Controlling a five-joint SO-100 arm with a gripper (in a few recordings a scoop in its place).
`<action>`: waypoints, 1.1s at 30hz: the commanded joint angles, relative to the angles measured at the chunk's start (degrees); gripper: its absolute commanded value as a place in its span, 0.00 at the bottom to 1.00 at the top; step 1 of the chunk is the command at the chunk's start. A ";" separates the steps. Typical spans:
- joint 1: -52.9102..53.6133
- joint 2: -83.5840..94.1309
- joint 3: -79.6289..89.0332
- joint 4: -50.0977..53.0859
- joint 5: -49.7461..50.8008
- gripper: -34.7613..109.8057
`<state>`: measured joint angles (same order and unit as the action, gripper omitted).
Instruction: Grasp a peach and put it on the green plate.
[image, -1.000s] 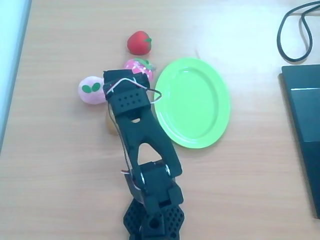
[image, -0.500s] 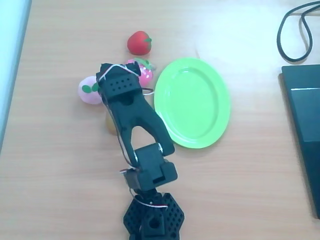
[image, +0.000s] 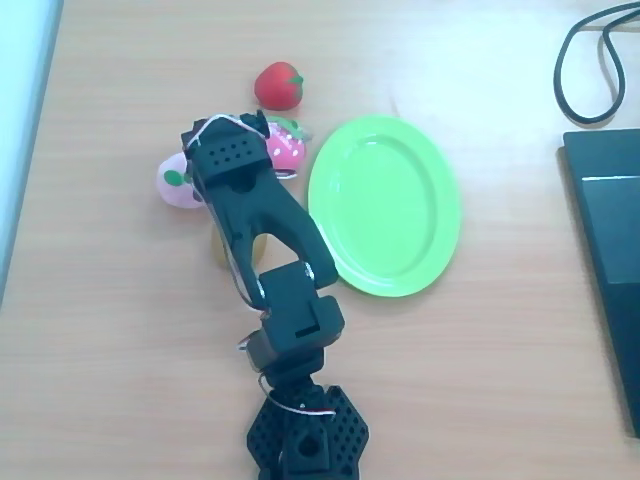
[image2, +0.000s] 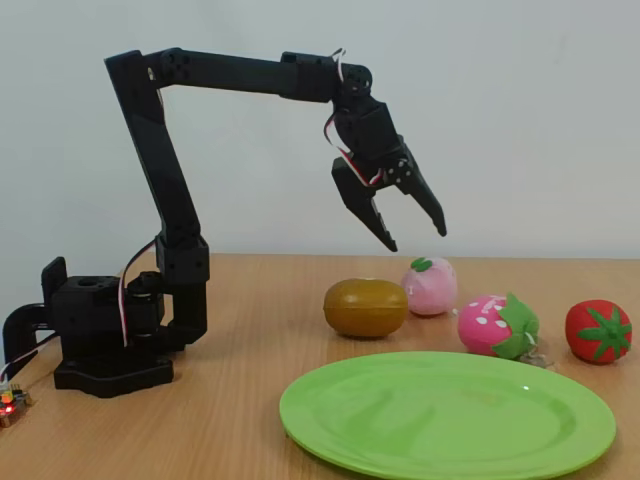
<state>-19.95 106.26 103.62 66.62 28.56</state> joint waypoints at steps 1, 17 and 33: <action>-2.02 -0.09 -2.20 0.62 1.32 0.46; -6.50 -8.61 -10.37 0.88 4.66 0.48; -3.34 -12.04 -10.37 0.88 4.39 0.50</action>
<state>-23.55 93.96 94.92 66.62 32.34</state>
